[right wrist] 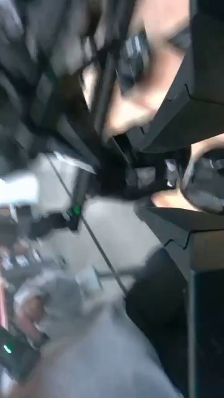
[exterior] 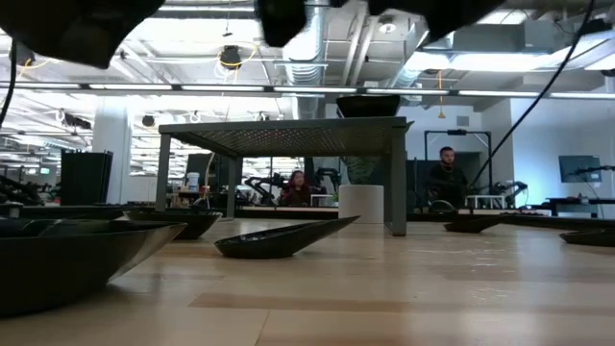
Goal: Pick & Place Mini shaped plates
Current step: Stack the distorted square plate on top of the distorted square plates on the shelf
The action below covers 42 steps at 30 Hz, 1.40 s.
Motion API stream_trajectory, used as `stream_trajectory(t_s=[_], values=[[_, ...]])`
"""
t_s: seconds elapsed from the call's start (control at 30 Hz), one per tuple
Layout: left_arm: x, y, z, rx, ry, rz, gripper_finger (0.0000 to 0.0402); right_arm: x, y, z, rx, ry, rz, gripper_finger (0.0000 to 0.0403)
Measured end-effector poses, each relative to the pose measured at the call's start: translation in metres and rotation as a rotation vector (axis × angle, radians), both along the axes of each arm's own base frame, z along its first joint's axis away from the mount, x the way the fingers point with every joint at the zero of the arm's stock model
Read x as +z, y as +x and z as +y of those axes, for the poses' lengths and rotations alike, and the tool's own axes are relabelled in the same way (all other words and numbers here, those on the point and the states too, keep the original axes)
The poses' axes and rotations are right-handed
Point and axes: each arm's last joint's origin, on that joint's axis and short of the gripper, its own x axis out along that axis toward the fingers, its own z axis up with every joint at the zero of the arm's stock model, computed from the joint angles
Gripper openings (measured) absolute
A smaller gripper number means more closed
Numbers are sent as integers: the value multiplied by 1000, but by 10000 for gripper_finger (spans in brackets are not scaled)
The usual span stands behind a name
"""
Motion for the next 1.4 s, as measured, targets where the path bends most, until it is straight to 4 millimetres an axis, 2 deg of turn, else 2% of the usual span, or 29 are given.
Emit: stream_trajectory(t_s=[0.13,0.33,0.73,1.23,1.4], values=[[0,6,5,-39,-34,35,7,-2,19,11,88,-4,69,135],[0,8,7,-40,-38,34,6,-5,34,16,90,-10,96,116],[0,9,7,-35,-6,5,9,-4,35,12,79,-12,129,103],[0,17,16,15,16,-14,13,-7,35,9,82,-38,145,7],[0,18,18,26,18,-14,25,-9,34,8,81,-46,165,11]])
